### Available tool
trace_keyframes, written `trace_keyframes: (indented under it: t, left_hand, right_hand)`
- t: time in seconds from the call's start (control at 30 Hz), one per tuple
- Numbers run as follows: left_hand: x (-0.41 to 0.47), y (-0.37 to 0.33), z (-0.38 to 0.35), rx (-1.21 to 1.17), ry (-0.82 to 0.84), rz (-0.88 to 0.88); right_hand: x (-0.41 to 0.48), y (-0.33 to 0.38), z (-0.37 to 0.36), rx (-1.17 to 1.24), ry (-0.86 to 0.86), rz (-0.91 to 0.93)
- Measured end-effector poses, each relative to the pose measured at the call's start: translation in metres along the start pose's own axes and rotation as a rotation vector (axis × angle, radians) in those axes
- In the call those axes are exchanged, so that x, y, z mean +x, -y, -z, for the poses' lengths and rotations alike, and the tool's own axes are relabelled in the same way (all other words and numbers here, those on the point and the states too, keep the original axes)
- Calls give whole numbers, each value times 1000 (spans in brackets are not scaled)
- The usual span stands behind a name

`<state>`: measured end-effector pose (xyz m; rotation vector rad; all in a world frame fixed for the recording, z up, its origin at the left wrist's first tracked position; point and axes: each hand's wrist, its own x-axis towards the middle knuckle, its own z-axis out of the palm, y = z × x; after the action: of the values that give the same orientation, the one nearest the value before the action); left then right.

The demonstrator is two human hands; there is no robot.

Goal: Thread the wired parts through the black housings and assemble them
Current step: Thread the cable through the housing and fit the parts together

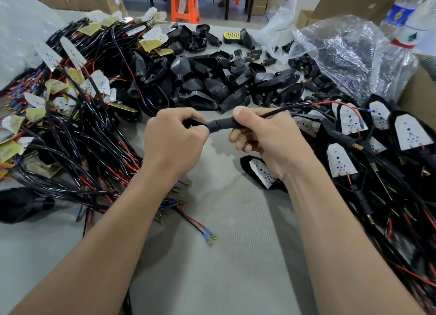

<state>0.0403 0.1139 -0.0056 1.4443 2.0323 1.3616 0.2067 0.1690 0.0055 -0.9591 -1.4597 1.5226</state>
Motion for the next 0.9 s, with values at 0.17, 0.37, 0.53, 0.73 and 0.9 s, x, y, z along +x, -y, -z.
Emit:
trace_keyframes:
  t: [0.17, 0.37, 0.53, 0.73, 0.9]
  left_hand:
    - [-11, -6, -1, 147, -163, -153]
    - [-15, -10, -1, 186, -200, -197]
    - [-18, -15, -2, 228, -315, -318]
    - [-18, -16, -2, 203, -216, -296]
    - [-19, -16, -2, 173, -216, -263]
  right_hand:
    - [-1, 2, -3, 25, -12, -8]
    - [-2, 4, -5, -15, -38, -26]
    - [-1, 4, -10, -41, -139, -20]
    - [-1, 2, -17, -107, -269, -64]
    - [1, -3, -23, -214, -356, -68]
